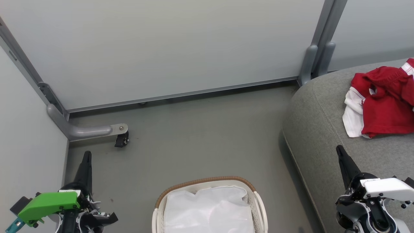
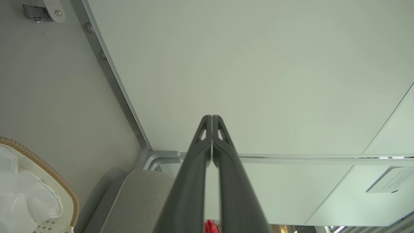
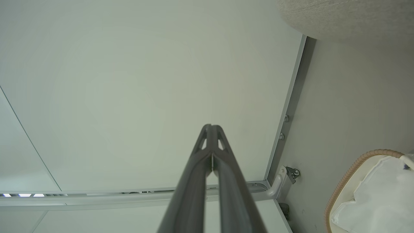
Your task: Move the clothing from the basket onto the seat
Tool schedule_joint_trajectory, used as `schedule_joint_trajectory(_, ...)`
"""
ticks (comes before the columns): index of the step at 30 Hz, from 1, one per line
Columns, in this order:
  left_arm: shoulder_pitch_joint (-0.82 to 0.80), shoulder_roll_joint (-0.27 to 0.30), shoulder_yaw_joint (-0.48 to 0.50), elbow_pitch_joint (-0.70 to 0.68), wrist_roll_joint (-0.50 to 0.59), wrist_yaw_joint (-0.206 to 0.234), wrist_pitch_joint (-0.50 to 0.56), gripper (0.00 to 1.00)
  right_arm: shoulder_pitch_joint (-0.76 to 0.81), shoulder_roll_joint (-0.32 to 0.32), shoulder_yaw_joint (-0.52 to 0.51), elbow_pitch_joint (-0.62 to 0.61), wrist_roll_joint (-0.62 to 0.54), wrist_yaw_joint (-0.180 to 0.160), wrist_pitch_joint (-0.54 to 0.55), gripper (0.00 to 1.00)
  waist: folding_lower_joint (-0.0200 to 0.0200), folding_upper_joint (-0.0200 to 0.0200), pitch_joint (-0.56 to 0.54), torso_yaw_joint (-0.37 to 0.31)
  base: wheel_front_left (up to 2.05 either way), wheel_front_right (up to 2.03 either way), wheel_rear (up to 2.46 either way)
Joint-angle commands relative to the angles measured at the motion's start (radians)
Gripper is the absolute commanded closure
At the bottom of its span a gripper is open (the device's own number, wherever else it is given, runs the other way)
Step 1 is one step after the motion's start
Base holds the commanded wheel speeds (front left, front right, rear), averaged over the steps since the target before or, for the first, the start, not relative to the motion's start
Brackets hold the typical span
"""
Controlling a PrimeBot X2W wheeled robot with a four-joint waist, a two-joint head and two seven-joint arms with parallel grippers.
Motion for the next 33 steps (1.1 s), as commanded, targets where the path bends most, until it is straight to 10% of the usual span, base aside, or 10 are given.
schedule_joint_trajectory(1,-0.011,0.005,0.002,-0.002,-0.003,-0.007,0.003,1.00,-0.007,-0.006,-0.002,-0.004,0.003,0.000,0.001,1.00,0.0000,0.0000,0.000,0.000,0.00,0.00,0.00)
schedule_joint_trajectory(33,-0.011,0.005,0.002,-0.002,-0.003,-0.007,0.003,1.00,-0.007,-0.006,-0.002,-0.004,0.003,0.000,0.001,1.00,0.0000,0.0000,0.000,0.000,0.00,0.00,0.00)
